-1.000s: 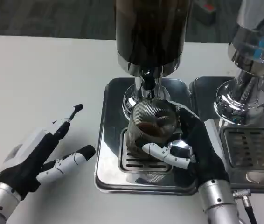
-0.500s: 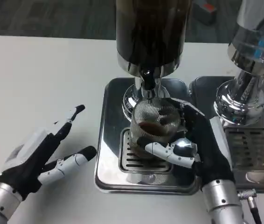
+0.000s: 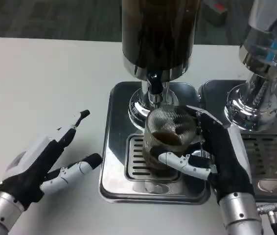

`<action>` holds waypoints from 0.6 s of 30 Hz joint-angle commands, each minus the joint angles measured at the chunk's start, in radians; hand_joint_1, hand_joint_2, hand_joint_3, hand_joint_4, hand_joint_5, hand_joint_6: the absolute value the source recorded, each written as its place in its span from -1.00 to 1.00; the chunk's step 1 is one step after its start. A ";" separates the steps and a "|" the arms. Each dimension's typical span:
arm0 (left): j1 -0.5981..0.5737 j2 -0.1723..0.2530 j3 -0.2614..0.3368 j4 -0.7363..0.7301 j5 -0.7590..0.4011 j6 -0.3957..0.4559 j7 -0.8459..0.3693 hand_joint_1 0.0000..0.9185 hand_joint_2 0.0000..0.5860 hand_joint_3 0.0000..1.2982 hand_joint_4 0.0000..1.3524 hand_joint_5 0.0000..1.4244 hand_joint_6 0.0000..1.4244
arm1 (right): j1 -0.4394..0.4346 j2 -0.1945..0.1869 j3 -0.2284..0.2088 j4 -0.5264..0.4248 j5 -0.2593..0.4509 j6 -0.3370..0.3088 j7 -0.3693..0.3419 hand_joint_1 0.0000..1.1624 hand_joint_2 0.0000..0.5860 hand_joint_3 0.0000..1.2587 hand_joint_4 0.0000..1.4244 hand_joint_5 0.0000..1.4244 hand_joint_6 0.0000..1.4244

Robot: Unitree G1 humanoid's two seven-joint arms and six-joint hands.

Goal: Grasp the cup under the faucet to collect the drink, then remove the cup.

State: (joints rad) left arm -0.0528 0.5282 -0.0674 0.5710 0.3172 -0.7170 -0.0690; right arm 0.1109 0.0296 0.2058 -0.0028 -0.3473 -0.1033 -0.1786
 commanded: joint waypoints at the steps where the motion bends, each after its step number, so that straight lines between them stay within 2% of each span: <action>1: -0.005 -0.008 -0.013 0.007 0.002 -0.017 -0.001 -1.00 -0.56 -1.00 -1.00 -0.97 -1.00 | 0.010 -0.001 0.001 -0.075 0.009 0.010 0.012 0.61 -0.28 -0.28 -0.18 -0.16 0.12; 11: 0.025 0.021 -0.026 -0.082 0.162 -0.002 0.119 -1.00 -0.57 -1.00 -1.00 -1.00 -1.00 | 0.037 -0.056 -0.002 -0.191 -0.011 0.106 0.085 0.61 -0.25 -0.27 -0.18 -0.14 0.15; 18: 0.037 0.020 -0.031 -0.102 0.184 0.022 0.139 -1.00 -0.56 -1.00 -1.00 -1.00 -1.00 | 0.053 -0.071 0.004 -0.211 -0.009 0.130 0.115 0.59 -0.26 -0.25 -0.15 -0.13 0.17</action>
State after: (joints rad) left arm -0.0329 0.5401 -0.0942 0.4775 0.4898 -0.7084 0.0583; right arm 0.1648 -0.0449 0.2064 -0.1748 -0.3636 0.0253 -0.0648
